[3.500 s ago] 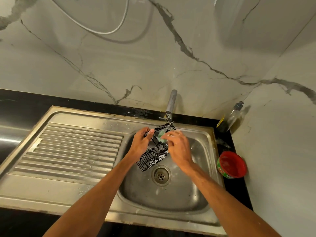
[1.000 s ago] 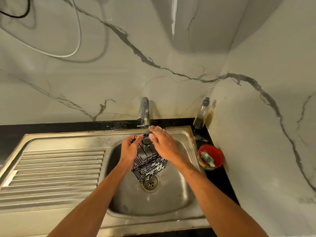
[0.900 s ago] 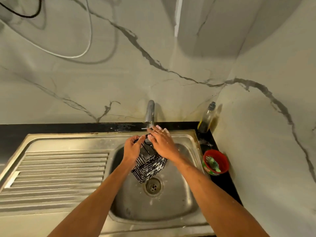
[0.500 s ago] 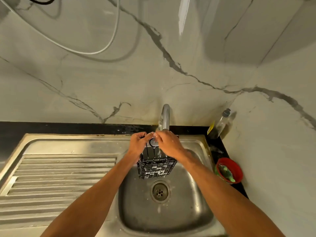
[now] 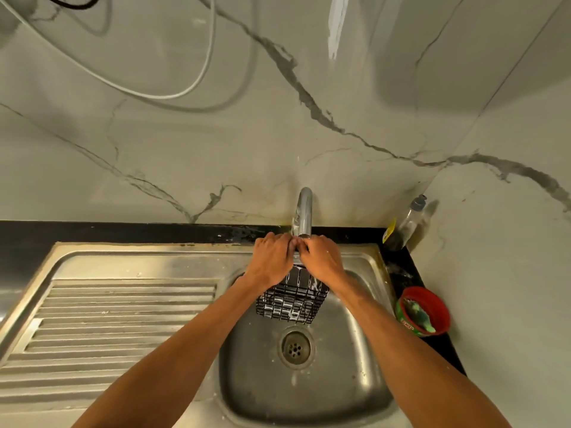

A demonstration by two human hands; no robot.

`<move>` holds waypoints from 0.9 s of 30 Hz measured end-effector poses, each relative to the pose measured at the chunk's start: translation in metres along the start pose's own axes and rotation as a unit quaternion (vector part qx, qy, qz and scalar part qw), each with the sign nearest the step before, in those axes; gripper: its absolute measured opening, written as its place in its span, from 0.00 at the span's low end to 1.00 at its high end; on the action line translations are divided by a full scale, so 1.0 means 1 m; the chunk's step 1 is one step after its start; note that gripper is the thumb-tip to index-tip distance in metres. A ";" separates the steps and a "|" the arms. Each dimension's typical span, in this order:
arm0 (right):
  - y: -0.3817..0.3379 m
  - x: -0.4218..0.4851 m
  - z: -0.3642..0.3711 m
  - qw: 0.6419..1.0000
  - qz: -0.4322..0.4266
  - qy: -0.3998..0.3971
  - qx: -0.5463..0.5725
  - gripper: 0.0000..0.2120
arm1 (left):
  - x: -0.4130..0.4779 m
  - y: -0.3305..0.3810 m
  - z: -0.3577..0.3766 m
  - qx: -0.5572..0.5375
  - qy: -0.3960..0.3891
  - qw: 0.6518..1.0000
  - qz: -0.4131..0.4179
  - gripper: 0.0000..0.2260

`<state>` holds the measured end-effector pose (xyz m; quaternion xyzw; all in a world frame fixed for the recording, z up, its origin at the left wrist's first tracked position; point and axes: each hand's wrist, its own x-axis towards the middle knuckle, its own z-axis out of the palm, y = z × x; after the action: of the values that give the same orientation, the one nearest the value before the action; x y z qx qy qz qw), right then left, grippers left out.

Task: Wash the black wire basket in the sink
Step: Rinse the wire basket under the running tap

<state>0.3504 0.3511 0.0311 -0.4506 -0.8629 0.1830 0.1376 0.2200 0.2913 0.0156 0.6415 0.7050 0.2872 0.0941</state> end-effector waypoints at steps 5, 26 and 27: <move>0.015 0.004 -0.022 0.999 0.011 -0.008 0.047 0.16 | 0.010 -0.010 -0.007 -0.056 -0.065 0.995 -0.059 0.16; -0.005 0.000 -0.012 0.840 0.128 -0.105 0.516 0.07 | -0.002 0.009 -0.004 -0.126 -0.044 0.983 -0.127 0.14; -0.007 0.000 -0.012 0.843 0.122 -0.104 0.514 0.07 | -0.001 0.012 -0.003 -0.163 -0.035 0.978 -0.124 0.14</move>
<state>0.3502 0.3494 0.0450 -0.3955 -0.5922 0.6614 0.2355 0.2292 0.2897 0.0241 0.5350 0.7188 0.3623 0.2566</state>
